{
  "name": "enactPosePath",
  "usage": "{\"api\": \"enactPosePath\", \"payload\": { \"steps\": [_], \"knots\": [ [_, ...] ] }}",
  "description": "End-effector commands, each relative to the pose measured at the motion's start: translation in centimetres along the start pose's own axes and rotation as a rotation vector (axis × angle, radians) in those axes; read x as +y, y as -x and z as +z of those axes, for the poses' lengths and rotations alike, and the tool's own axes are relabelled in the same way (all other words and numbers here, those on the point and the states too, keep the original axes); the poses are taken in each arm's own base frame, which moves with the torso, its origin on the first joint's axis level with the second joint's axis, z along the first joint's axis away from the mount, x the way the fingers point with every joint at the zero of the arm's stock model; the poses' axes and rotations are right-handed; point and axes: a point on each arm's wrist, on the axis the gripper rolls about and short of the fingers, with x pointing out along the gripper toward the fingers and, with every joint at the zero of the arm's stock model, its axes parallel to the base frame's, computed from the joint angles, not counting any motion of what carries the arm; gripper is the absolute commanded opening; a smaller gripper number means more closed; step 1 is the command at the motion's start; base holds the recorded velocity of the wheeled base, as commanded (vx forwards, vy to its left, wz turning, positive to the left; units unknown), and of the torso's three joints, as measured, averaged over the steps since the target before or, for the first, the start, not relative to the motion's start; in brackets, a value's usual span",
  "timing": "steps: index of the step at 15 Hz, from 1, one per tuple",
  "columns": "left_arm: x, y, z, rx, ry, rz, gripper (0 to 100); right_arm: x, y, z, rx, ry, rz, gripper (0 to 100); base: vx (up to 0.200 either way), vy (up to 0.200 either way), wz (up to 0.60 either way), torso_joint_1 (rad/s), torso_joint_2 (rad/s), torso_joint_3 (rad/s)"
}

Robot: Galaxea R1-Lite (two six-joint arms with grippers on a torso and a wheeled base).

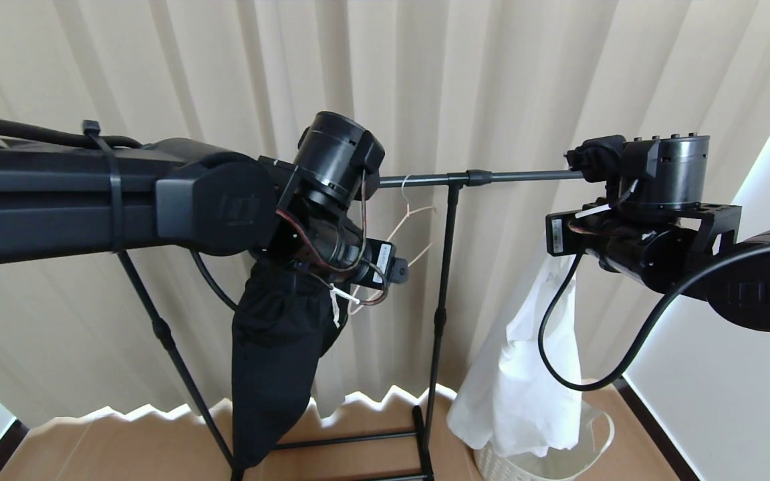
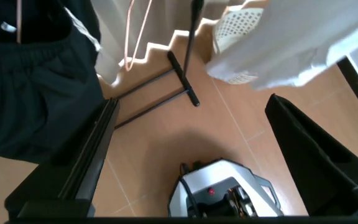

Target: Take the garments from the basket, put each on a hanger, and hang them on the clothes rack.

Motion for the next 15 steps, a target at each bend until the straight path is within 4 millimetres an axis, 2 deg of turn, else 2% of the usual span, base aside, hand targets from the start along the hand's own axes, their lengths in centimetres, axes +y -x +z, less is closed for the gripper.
{"api": "enactPosePath", "payload": {
  "steps": [1,2,4,5,7,9,12,15],
  "knots": [
    [-0.5,-5.1,0.6,0.014,-0.001,0.064,100,0.0,0.1,0.1,-0.003,0.001,0.002,0,0.000,0.000,0.00,0.000,0.00,0.000],
    [-0.5,-5.7,0.9,0.003,0.005,0.071,100,0.0,0.1,0.1,-0.004,0.008,0.003,0,0.000,0.000,0.00,0.000,0.00,0.000],
    [0.9,-7.2,1.9,-0.021,-0.003,0.088,100,-0.3,-0.3,0.1,-0.029,0.014,-0.004,0,0.000,0.000,0.00,0.000,0.00,0.000],
    [2.0,-9.2,2.0,-0.012,-0.039,0.110,100,-0.3,-0.4,0.1,-0.050,0.026,-0.005,0,0.000,0.000,0.00,0.000,0.00,0.000],
    [3.2,-11.9,2.1,-0.076,-0.074,0.094,100,-0.2,-0.4,-0.4,-0.069,0.059,-0.005,0,0.000,0.000,0.00,0.000,0.00,0.000],
    [3.2,-14.0,1.8,-0.122,-0.068,0.076,100,0.0,-0.4,-0.9,-0.085,0.087,-0.003,0,0.000,0.000,0.00,0.000,0.00,0.000],
    [2.3,-18.6,-0.1,-0.168,-0.056,0.072,100,1.1,-1.9,-2.3,-0.100,0.117,-0.005,0,0.000,0.000,0.00,0.000,0.00,0.000],
    [1.0,-20.9,-1.1,-0.233,-0.047,0.079,100,1.1,-1.8,-2.5,-0.103,0.122,-0.005,0,0.000,0.000,0.00,0.000,0.00,0.000]
  ]
}}
